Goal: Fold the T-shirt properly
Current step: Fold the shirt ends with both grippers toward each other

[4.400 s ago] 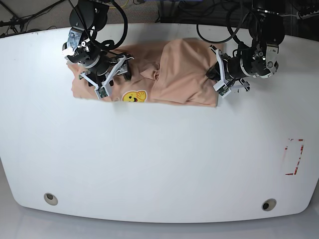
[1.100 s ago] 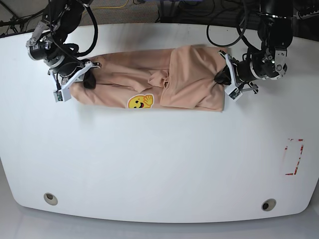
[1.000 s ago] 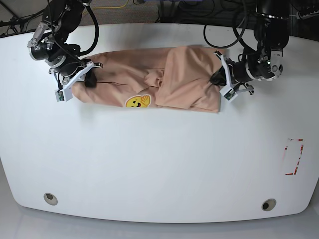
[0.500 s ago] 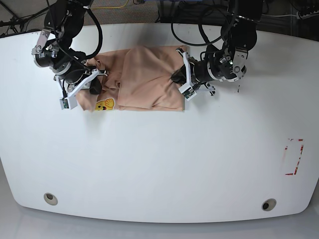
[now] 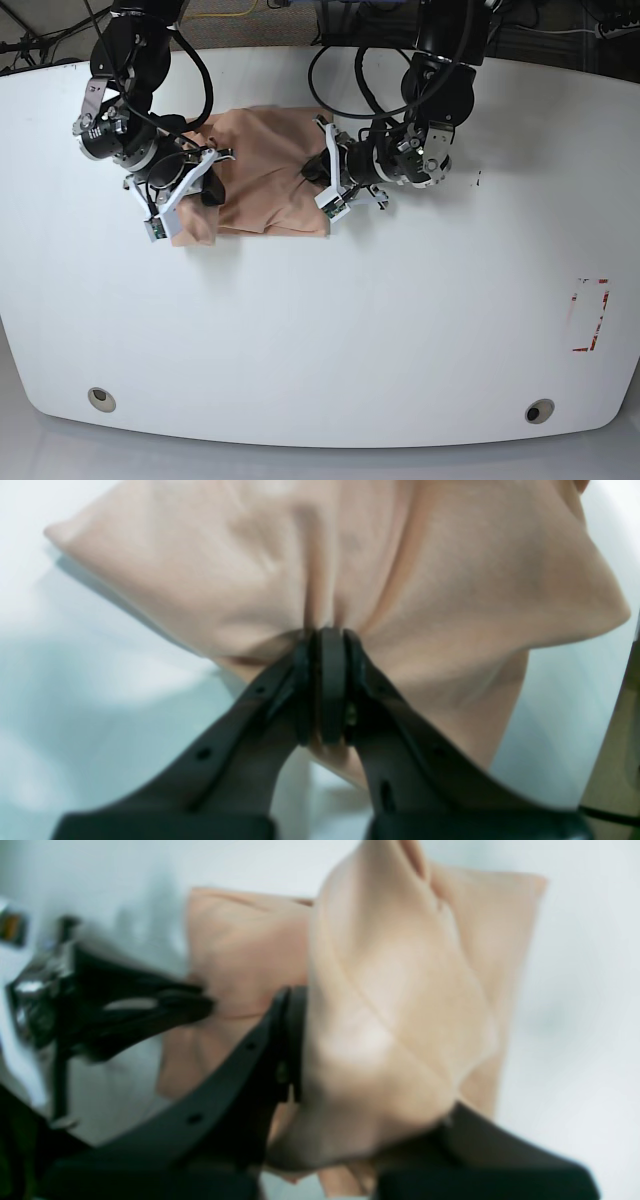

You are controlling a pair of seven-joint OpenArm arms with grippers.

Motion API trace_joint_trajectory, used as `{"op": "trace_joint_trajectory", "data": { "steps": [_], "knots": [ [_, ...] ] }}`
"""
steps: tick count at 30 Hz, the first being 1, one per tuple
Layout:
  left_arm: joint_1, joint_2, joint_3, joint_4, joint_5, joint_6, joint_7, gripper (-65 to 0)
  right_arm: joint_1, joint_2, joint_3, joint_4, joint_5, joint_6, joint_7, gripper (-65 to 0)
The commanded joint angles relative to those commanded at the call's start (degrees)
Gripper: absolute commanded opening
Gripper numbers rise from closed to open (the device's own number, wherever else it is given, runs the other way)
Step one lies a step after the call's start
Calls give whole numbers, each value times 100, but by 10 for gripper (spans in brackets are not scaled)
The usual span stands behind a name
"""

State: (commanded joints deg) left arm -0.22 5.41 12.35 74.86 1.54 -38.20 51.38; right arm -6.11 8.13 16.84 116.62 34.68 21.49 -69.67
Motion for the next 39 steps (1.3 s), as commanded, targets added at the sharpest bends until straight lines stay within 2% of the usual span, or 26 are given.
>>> {"op": "trace_joint_trajectory", "data": {
  "steps": [3,10,16,23,28,32,34,36,39],
  "knots": [
    [-70,18,9,-70,0,0,0,-650,35,0,-185,0,-123,0,0,-648],
    [-167,18,9,-105,-9,0,-18,-650,70,-35,-879,9,-853,0,0,-648],
    [-185,18,9,-105,-9,0,-18,-650,105,-62,-1565,9,-1160,-9,18,-648],
    [-185,18,0,-105,-9,0,-26,-650,255,-563,-1626,-18,-1899,0,105,-644],
    [-185,18,0,-105,-26,0,-26,-650,343,-659,-1626,-35,-2277,26,158,-642],
    [-185,18,-9,-105,-26,0,-26,-650,343,-659,-1626,-79,-2259,26,158,-634],
    [-185,18,-9,-105,-26,0,-26,-650,343,-659,-1626,-97,-2207,18,158,-598],
    [-185,18,-18,-105,-26,0,-26,-650,343,-659,-1626,-97,-2171,18,158,-530],
    [-185,18,-18,-105,-35,0,-26,-650,325,-659,-1662,-88,-2092,9,158,-392]
  ]
}}
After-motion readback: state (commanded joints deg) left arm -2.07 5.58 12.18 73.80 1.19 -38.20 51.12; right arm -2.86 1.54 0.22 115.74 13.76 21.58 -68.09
